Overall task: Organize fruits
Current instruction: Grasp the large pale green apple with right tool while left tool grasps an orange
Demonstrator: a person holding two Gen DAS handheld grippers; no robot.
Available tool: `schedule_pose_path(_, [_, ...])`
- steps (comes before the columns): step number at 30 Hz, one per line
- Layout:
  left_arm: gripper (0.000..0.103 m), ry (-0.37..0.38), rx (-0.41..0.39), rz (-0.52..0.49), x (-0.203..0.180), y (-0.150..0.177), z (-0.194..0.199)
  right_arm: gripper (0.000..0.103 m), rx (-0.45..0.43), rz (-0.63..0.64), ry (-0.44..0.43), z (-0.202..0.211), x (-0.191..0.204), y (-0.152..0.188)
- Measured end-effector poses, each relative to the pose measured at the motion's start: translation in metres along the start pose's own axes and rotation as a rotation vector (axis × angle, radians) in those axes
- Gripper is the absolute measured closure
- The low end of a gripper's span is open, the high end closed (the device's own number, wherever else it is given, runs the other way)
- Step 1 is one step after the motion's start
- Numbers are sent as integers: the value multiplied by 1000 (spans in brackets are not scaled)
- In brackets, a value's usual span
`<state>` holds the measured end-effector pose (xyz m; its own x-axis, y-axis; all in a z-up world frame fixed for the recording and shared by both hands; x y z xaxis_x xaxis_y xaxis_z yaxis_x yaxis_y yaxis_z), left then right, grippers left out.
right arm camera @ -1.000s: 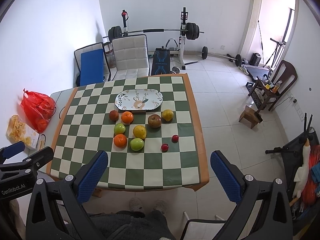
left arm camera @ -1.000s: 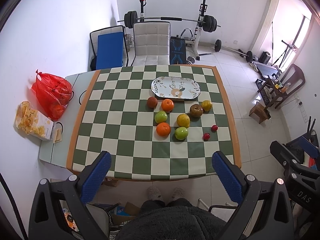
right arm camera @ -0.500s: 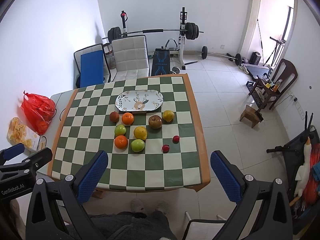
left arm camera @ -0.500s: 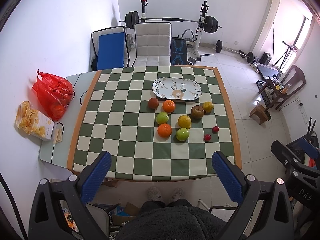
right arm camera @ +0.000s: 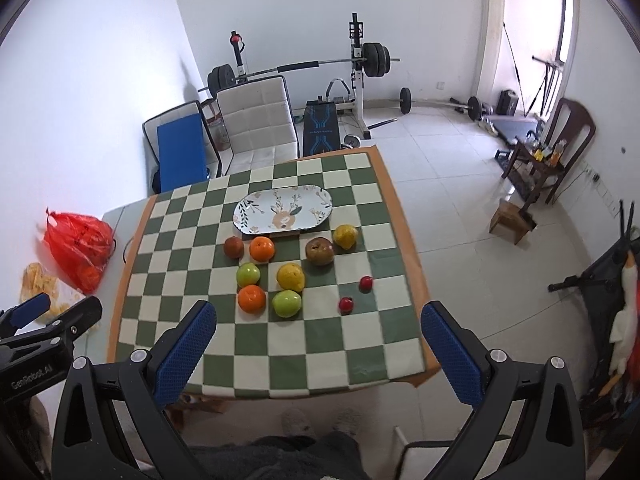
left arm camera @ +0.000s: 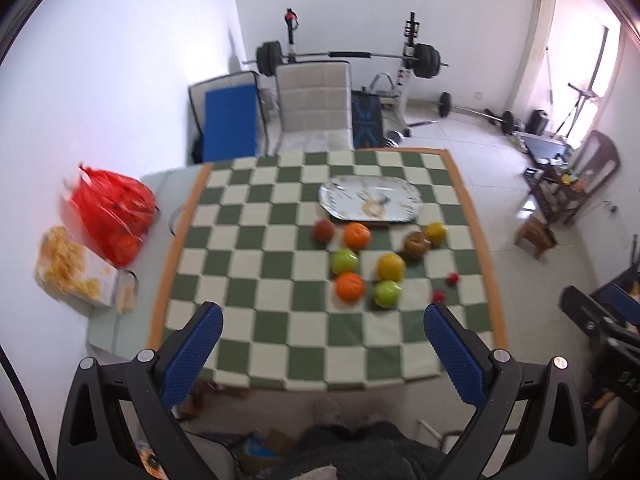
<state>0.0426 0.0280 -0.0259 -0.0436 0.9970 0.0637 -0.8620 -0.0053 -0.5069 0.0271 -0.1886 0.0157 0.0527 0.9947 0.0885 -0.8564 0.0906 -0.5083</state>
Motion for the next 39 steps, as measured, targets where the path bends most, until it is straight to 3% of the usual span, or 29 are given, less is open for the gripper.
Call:
schedule_pose_path(2, [0,-56,-33,-11,8,-7,-19,0,34,-28,-25,-32,5,-2])
schedule_pose_path(6, [0,-134,-5,-31,26,-17,-76,0,138,-104,-106,-116,-3,2])
schedule_pose_path(12, [0,-130,177,4,49,-16,-164,7,343,-184,-187,-255,4,19])
schedule_pose_path(17, [0,-109,368,102,59,-5,-234,22,505,-210,-218,-368,12,35])
schedule_pose_path(23, [1,-56,534,177,46,3,-292,35,635,-190,-223,-455,25,51])
schedule_pose_path(26, [1,-2,612,182,29,1,-318,39,682,-151,-224,-477,28,61])
schedule_pose_path(28, [1,42,659,182,16,0,-335,39,693,-137,-246,-480,25,65])
schedule_pose_path(32, [1,115,741,173,-11,2,-367,39,715,-109,-211,-476,6,78])
schedule_pose_path(39, [2,137,822,89,-51,10,-408,39,747,-128,-219,-471,-11,95])
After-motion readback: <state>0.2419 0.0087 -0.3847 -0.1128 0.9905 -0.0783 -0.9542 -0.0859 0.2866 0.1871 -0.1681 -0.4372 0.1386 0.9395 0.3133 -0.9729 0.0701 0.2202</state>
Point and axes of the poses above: each gripper's, at about its wrist camera, not at the fingertips, and z roughly against the way its jaws point, x to its left, y to its underside, the point moved 3 cm from there along -z, roughly the way its jaws point, and after that the axes turned 3 degrees about x, right-handed, at the moved point
